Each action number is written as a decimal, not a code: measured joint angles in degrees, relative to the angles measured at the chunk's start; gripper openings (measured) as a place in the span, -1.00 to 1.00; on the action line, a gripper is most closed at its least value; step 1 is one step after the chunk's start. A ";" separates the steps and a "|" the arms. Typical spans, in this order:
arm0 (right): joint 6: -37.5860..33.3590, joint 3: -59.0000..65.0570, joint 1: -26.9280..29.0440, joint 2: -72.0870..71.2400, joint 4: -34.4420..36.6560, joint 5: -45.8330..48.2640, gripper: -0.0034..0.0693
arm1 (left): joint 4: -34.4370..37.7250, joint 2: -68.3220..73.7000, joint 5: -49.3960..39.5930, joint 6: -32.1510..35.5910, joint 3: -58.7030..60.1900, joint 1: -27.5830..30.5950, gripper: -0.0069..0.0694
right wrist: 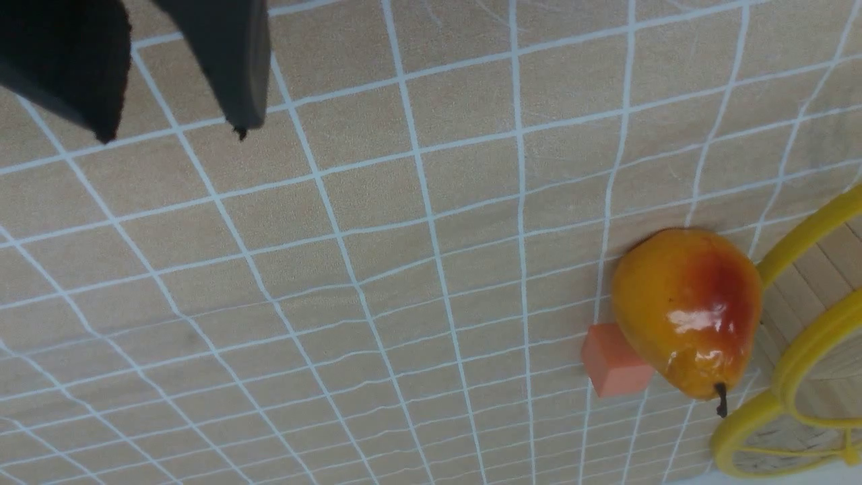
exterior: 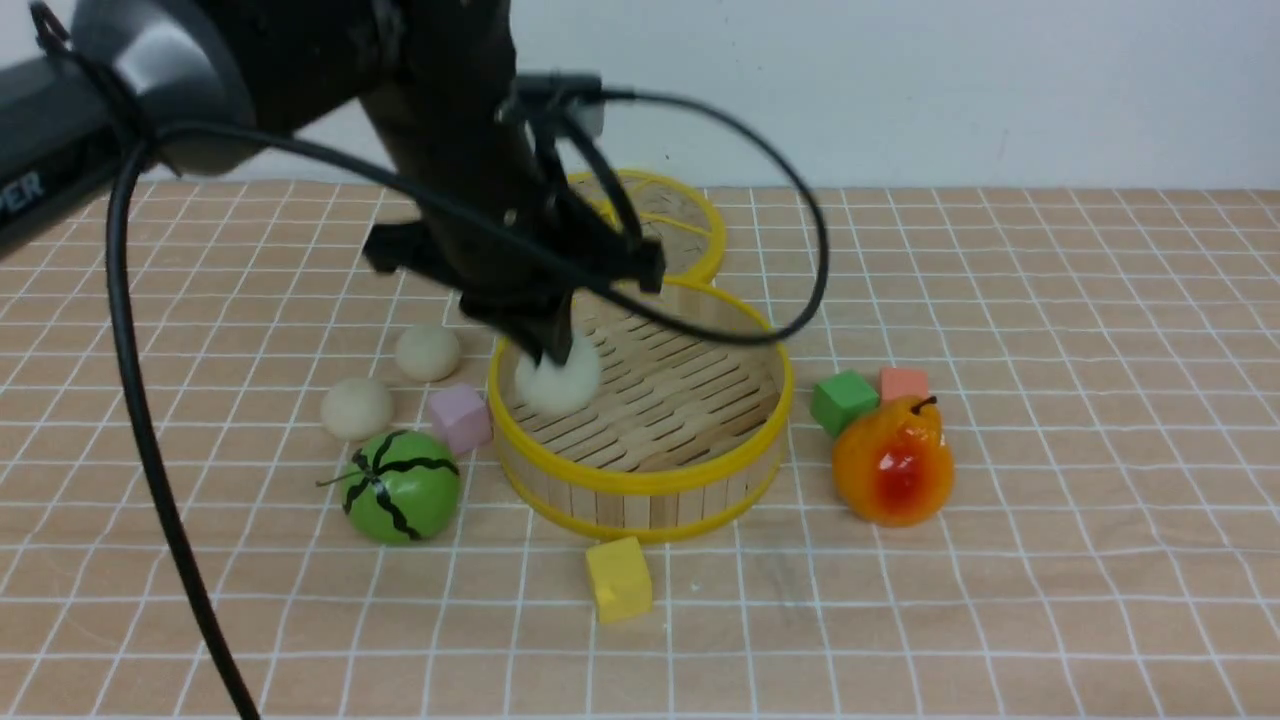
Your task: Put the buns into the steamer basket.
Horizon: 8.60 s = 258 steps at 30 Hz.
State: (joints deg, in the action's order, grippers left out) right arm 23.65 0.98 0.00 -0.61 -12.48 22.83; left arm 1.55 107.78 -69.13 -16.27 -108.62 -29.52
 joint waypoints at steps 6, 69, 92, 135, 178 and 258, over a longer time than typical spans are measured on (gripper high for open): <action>0.00 0.00 0.00 0.00 0.00 0.00 -0.24 | 3.68 9.68 1.09 2.46 -10.17 0.00 -0.85; 0.00 0.00 0.00 0.00 0.00 0.00 -0.24 | -2.29 10.46 4.71 2.56 -2.85 21.01 -0.20; 0.00 0.00 0.00 0.00 0.00 0.00 -0.24 | -5.92 20.30 8.88 2.56 -2.74 21.01 -0.19; 0.00 0.00 0.00 0.00 0.00 0.01 -0.24 | -7.67 22.52 5.09 -3.04 -13.16 2.42 -0.05; 0.00 0.00 0.00 0.00 0.00 0.00 -0.24 | -5.48 29.66 15.39 -1.61 -15.61 18.15 -0.81; 0.00 0.00 0.00 0.00 0.00 0.00 -0.24 | -9.09 -74.00 8.24 -16.48 57.09 2.82 -0.85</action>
State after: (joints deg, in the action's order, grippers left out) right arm 23.65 0.98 0.00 -0.61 -12.48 22.83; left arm -7.54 33.78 -60.89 -32.74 -51.53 -26.70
